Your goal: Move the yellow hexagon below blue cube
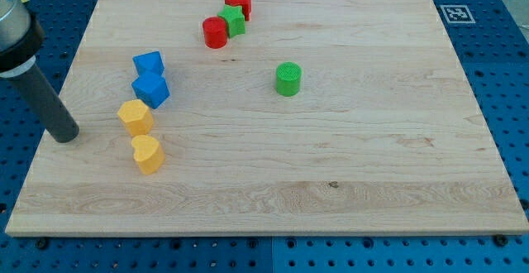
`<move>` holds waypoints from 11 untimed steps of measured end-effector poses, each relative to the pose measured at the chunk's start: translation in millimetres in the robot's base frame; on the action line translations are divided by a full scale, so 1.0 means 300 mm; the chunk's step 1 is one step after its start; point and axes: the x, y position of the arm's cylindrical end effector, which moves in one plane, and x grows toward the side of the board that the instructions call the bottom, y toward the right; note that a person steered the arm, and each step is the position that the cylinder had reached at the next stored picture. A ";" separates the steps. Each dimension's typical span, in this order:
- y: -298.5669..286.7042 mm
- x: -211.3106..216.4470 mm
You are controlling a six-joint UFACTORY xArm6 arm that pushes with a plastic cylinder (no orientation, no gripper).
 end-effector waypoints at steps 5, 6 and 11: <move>0.151 -0.037; 0.174 -0.037; 0.249 -0.037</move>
